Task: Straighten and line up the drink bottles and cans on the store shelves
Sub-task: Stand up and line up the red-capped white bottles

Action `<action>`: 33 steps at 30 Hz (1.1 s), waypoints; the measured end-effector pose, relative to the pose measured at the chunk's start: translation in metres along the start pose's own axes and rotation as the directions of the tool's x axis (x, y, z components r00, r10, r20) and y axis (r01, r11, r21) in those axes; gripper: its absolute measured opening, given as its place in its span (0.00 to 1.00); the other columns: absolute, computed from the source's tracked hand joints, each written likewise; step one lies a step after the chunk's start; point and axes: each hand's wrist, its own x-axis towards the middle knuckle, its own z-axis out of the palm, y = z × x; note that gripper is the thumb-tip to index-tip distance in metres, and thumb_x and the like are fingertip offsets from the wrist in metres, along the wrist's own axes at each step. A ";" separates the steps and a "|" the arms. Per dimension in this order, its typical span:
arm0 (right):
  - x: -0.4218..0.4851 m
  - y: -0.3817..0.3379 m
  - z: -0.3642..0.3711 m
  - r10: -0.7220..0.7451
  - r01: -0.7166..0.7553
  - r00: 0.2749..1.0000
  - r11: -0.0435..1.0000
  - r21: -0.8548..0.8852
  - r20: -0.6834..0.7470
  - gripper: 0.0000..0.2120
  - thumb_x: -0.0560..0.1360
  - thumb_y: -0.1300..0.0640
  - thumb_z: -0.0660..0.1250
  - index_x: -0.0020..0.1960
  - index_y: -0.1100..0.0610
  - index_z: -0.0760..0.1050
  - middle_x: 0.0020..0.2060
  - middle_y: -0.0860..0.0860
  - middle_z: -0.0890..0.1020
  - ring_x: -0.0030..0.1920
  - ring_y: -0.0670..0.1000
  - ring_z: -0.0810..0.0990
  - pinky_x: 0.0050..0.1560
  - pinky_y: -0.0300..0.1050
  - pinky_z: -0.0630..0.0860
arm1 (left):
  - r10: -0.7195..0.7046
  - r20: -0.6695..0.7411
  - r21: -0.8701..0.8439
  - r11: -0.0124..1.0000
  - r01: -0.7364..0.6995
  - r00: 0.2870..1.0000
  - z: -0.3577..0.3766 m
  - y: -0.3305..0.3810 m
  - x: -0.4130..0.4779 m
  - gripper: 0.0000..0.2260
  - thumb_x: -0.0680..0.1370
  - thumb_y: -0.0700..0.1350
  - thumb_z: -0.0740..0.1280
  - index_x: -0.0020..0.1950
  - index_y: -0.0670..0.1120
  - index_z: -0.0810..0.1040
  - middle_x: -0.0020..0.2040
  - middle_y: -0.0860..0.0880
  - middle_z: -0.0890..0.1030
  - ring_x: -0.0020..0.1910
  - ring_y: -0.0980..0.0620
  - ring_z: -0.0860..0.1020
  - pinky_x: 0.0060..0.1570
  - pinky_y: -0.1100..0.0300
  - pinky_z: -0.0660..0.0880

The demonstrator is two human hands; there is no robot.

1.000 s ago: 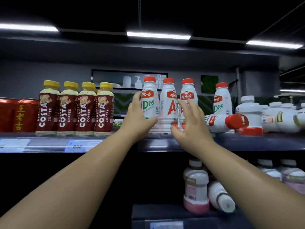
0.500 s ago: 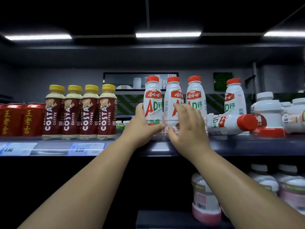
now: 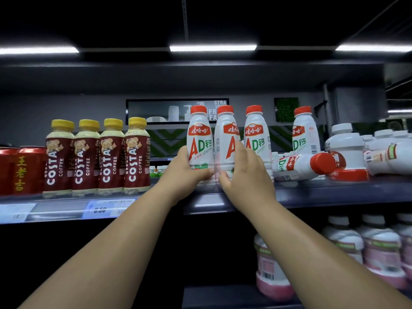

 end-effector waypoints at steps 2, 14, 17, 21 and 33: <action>0.000 -0.003 0.001 0.015 -0.015 1.000 1.000 -0.008 -0.006 0.39 0.75 0.46 0.69 0.78 0.57 0.54 0.62 0.56 0.71 0.60 0.57 0.70 0.58 0.54 0.72 | 0.003 -0.008 0.015 1.000 -0.003 1.000 0.000 0.000 -0.001 0.32 0.58 0.59 0.78 0.58 0.60 0.70 0.54 0.58 0.81 0.53 0.56 0.81 0.55 0.49 0.79; 0.011 -0.001 0.003 0.119 -0.126 0.991 0.984 0.123 0.057 0.48 0.69 0.43 0.77 0.78 0.57 0.54 0.60 0.55 0.68 0.59 0.56 0.71 0.60 0.52 0.74 | 0.015 0.015 0.234 0.972 -0.018 1.000 -0.013 0.006 0.003 0.27 0.62 0.59 0.79 0.54 0.58 0.69 0.51 0.58 0.80 0.48 0.58 0.80 0.45 0.55 0.80; 0.006 -0.001 0.006 0.080 -0.084 0.995 0.995 0.054 0.059 0.38 0.73 0.41 0.71 0.74 0.57 0.59 0.60 0.54 0.70 0.59 0.56 0.72 0.57 0.51 0.73 | 0.021 0.021 0.262 0.965 -0.026 1.000 -0.017 0.002 -0.001 0.28 0.60 0.66 0.74 0.55 0.61 0.70 0.51 0.61 0.81 0.49 0.60 0.80 0.51 0.52 0.80; 0.003 -0.003 0.012 0.031 -0.022 0.990 0.998 -0.063 0.137 0.37 0.78 0.44 0.60 0.79 0.56 0.47 0.69 0.57 0.68 0.59 0.60 0.75 0.51 0.53 0.73 | 0.017 0.001 0.258 0.966 -0.016 1.000 -0.018 -0.003 -0.006 0.28 0.59 0.69 0.72 0.54 0.62 0.70 0.51 0.62 0.82 0.50 0.61 0.81 0.56 0.49 0.78; 0.014 0.004 0.012 0.188 -0.186 0.947 0.982 -0.032 0.260 0.50 0.75 0.37 0.65 0.78 0.48 0.30 0.66 0.55 0.75 0.57 0.60 0.77 0.47 0.52 0.71 | 0.052 -0.002 0.334 0.942 -0.048 0.999 -0.017 0.001 -0.013 0.32 0.62 0.69 0.72 0.60 0.62 0.63 0.54 0.61 0.79 0.50 0.58 0.80 0.53 0.49 0.79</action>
